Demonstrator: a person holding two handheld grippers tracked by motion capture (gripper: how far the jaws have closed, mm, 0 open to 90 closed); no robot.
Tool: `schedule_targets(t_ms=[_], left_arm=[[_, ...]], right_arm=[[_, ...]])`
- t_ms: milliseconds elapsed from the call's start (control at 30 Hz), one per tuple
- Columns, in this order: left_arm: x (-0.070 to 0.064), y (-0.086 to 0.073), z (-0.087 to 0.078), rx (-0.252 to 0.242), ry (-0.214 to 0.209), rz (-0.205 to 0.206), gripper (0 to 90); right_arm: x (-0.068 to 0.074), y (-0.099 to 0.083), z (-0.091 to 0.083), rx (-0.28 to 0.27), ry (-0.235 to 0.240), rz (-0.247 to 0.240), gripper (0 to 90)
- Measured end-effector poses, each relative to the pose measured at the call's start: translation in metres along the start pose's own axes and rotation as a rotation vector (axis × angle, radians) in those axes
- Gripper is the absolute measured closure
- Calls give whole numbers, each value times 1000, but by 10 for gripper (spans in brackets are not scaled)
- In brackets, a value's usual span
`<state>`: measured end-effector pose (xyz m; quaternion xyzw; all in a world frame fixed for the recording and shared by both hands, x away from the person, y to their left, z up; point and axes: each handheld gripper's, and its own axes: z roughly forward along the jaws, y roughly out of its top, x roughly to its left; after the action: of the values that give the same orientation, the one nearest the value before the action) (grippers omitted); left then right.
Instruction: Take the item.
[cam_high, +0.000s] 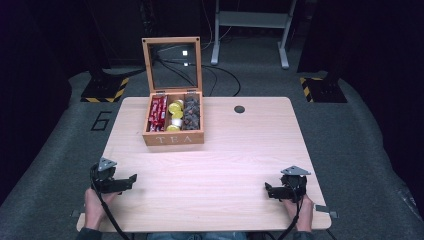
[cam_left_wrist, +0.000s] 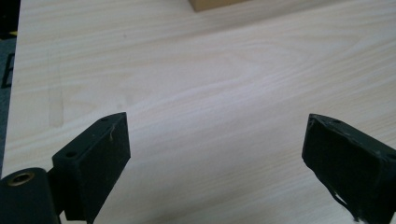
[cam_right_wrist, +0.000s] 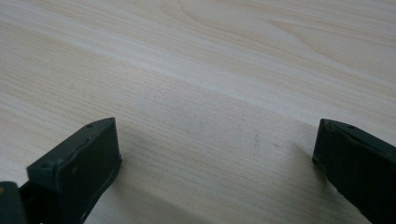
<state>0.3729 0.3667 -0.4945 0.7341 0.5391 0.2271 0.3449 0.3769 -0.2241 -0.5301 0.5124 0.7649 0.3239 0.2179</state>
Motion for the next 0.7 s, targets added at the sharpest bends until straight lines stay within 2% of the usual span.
schedule_targets(t_ms=[233,467,700], left_arm=[[-3,20,-2,-4,-18,36,95],[-5,39,1,-30,-27,36,98],[-7,63,8,-21,-37,57,110]], right_arm=[[0,0,0,0,1,0,0],[0,0,0,0,2,-1,0],[0,0,0,0,2,-1,0]])
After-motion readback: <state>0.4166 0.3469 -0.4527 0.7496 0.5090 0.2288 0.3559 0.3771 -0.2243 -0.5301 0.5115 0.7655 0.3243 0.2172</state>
